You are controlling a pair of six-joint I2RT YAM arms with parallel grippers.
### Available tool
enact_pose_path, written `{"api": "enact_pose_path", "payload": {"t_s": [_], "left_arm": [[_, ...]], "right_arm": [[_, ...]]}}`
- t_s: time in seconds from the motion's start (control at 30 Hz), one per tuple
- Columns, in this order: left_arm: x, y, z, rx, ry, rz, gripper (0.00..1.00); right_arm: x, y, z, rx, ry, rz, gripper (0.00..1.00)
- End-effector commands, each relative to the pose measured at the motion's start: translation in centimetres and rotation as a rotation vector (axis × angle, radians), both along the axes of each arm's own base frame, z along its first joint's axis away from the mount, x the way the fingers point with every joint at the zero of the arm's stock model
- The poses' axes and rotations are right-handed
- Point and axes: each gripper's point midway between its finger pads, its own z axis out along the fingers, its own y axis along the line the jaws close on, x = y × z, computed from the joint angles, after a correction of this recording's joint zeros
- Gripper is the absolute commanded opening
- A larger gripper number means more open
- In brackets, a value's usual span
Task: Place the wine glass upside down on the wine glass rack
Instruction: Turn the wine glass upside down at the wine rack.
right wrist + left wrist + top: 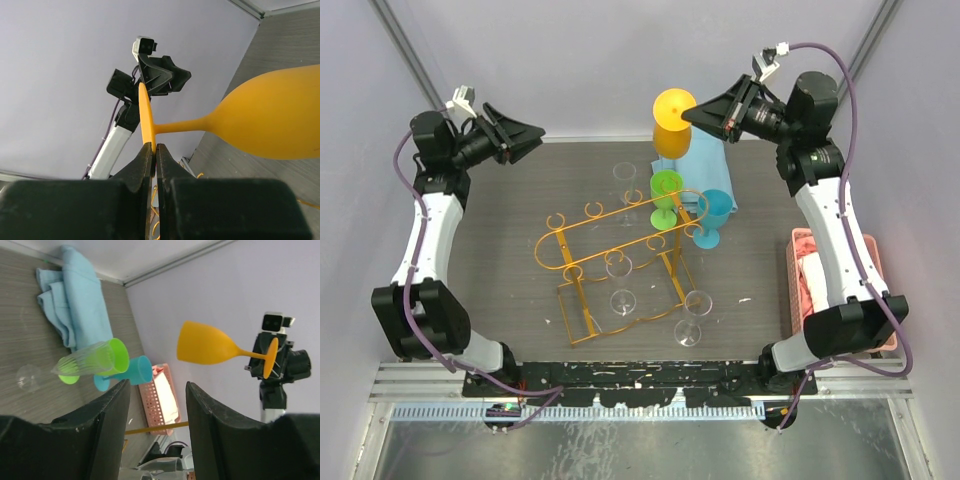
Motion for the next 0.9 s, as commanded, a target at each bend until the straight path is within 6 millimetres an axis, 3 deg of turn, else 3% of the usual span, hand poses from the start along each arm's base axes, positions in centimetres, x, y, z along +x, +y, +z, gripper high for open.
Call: {"api": "enact_pose_path", "payload": {"t_s": [0.0, 0.23, 0.63, 0.87], "left_arm": [[-0.9, 0.7, 0.3, 0.083, -0.042, 0.056, 0.50], [-1.2, 0.9, 0.4, 0.093, -0.043, 0.087, 0.49], [-1.7, 1.0, 0.6, 0.108, -0.048, 0.106, 0.50], [-2.0, 1.0, 0.8, 0.105, -0.048, 0.107, 0.50]], "right_arm": [[-2.1, -0.8, 1.9, -0.043, -0.096, -0.031, 0.01], [-2.7, -0.8, -0.2, -0.096, -0.032, -0.041, 0.01], [-4.4, 0.8, -4.0, -0.162, 0.038, -0.001, 0.01], [-5.2, 0.8, -4.7, -0.165, 0.050, 0.006, 0.00]]}}
